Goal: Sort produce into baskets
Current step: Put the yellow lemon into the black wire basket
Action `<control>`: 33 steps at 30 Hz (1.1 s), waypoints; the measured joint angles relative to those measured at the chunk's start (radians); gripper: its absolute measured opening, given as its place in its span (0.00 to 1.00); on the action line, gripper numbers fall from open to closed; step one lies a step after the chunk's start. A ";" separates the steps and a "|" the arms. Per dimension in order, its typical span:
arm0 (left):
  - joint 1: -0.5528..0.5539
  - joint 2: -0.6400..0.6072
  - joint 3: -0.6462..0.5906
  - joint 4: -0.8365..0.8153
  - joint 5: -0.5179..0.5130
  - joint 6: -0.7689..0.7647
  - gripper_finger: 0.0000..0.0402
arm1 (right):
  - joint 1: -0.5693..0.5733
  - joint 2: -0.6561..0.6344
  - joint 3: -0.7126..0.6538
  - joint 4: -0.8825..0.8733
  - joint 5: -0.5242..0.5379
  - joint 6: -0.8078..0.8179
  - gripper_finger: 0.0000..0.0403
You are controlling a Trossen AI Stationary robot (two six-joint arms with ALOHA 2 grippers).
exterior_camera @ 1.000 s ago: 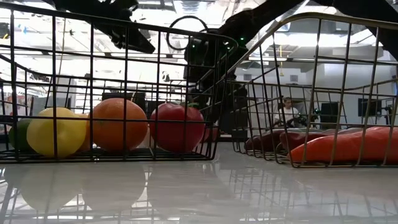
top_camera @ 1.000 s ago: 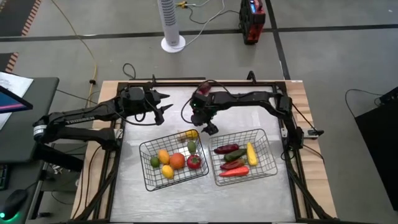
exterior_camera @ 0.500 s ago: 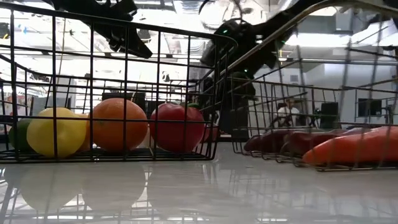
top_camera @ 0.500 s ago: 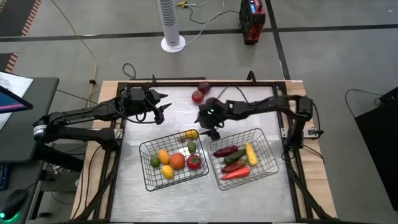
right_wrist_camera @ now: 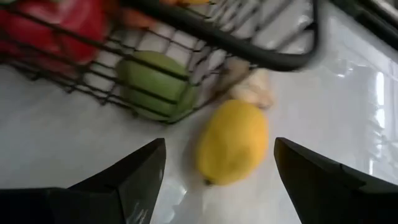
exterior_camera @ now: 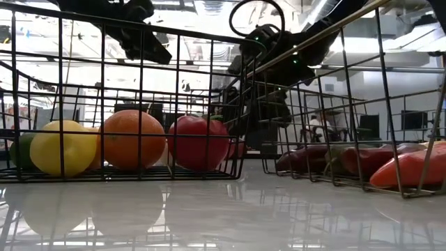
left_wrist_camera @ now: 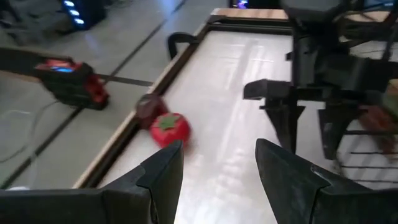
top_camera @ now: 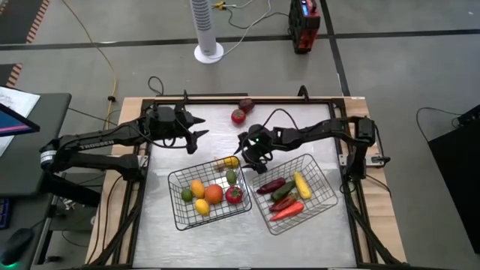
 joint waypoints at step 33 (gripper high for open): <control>-0.001 0.073 -0.001 -0.052 0.078 -0.069 0.47 | 0.005 0.117 0.026 0.136 -0.001 0.004 0.81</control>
